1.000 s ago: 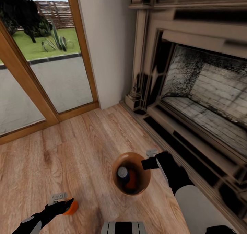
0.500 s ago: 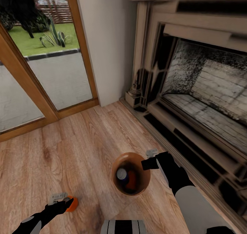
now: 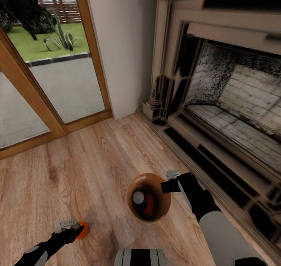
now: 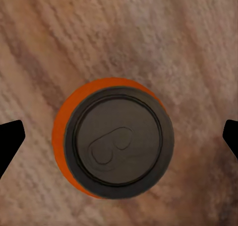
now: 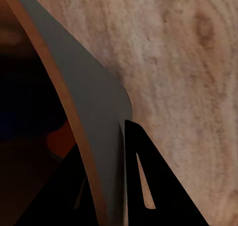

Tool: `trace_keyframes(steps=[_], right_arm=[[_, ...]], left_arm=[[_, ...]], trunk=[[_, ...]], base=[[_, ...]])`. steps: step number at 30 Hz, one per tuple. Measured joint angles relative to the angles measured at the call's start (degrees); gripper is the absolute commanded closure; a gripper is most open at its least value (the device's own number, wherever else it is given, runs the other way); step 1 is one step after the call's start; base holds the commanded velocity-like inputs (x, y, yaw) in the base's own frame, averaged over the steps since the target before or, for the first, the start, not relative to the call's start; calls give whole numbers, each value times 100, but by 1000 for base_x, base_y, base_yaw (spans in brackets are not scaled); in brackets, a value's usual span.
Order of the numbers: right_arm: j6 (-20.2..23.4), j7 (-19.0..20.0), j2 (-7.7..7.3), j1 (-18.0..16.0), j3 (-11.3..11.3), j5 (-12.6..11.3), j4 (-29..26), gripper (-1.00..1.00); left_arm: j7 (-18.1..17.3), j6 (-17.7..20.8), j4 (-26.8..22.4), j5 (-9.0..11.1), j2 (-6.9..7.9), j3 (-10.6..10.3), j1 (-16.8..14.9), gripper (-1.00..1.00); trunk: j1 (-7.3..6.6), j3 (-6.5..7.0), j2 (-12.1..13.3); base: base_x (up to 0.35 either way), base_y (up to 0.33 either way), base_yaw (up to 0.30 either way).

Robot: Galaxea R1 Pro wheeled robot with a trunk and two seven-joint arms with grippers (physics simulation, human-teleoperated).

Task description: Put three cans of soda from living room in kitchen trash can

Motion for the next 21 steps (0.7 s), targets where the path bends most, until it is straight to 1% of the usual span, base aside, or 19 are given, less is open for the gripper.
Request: trace_keyframes(steps=[3,11,20,21], right_arm=[[-4,-2,1,0,0,17,-1,100],[-7,-4,1,0,5,19,-4,100],[-3,-3,1,0,8,17,-3,100],[1,2,1,0,8,12,-4,100]], left_arm=[[-4,-7,-2,0,-6,2,0,-100],[-12,9,-5,0,11,2,2,-100],[-16,-6,-10,0,2,3,4,-100],[-15,-7,-9,0,1,3,4,-100]], trunk=[[0,0,0],[0,0,0],[0,0,0],[3,-22,-1]], base=[[30,0,0],[177,0,0],[23,0,0],[2,0,0]])
